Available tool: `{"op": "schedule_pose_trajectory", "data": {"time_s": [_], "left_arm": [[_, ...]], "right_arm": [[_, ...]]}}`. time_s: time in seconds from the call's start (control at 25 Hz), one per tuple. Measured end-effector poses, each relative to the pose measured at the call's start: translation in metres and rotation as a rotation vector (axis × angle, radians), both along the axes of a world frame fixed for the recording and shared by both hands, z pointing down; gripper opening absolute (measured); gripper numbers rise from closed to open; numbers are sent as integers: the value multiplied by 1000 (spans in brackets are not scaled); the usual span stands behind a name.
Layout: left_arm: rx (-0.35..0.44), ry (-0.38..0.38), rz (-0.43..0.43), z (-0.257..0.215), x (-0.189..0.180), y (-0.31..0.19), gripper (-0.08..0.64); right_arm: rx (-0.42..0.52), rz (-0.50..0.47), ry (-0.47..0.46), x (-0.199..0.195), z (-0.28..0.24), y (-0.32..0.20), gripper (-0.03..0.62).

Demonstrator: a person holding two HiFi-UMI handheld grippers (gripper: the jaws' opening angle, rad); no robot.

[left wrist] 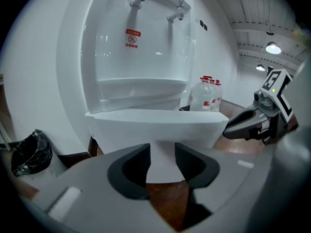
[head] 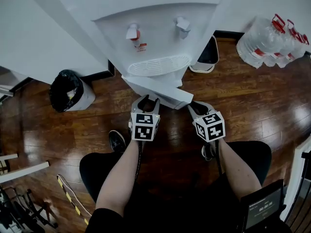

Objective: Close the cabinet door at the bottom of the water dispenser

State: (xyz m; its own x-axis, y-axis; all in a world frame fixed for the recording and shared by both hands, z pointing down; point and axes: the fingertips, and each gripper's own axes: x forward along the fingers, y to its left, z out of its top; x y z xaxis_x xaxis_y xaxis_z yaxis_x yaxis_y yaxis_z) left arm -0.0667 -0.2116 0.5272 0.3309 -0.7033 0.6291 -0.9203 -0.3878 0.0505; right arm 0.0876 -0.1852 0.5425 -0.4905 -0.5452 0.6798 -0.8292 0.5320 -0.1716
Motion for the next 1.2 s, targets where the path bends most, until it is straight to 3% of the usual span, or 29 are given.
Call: {"op": "schedule_pose_trajectory", "data": {"time_s": [0.2, 0.32, 0.44, 0.6, 0.76, 0.92, 1.04, 1.2], "left_arm": [[28, 76, -85, -12, -1, -25, 178], [28, 108, -119, -13, -6, -37, 190], [22, 116, -112, -12, -1, -45, 190], [20, 122, -121, -13, 1, -52, 186], [22, 137, -137, -14, 2, -53, 186], [12, 166, -182, -12, -3, -51, 196], [-10, 194, -230, -6, -10, -52, 198], [-9, 200, -234, -5, -10, -56, 205]], "right_arm": [[22, 55, 73, 19, 4, -26, 54], [26, 63, 73, 21, 3, -35, 68], [2, 45, 76, 17, 5, -40, 209], [8, 12, 81, 10, 7, -48, 227], [29, 13, 58, -2, 6, -67, 309], [48, 45, 70, -6, 4, -77, 300], [72, 92, 84, 3, 2, -86, 199], [95, 99, 55, -1, 0, -95, 211]]}}
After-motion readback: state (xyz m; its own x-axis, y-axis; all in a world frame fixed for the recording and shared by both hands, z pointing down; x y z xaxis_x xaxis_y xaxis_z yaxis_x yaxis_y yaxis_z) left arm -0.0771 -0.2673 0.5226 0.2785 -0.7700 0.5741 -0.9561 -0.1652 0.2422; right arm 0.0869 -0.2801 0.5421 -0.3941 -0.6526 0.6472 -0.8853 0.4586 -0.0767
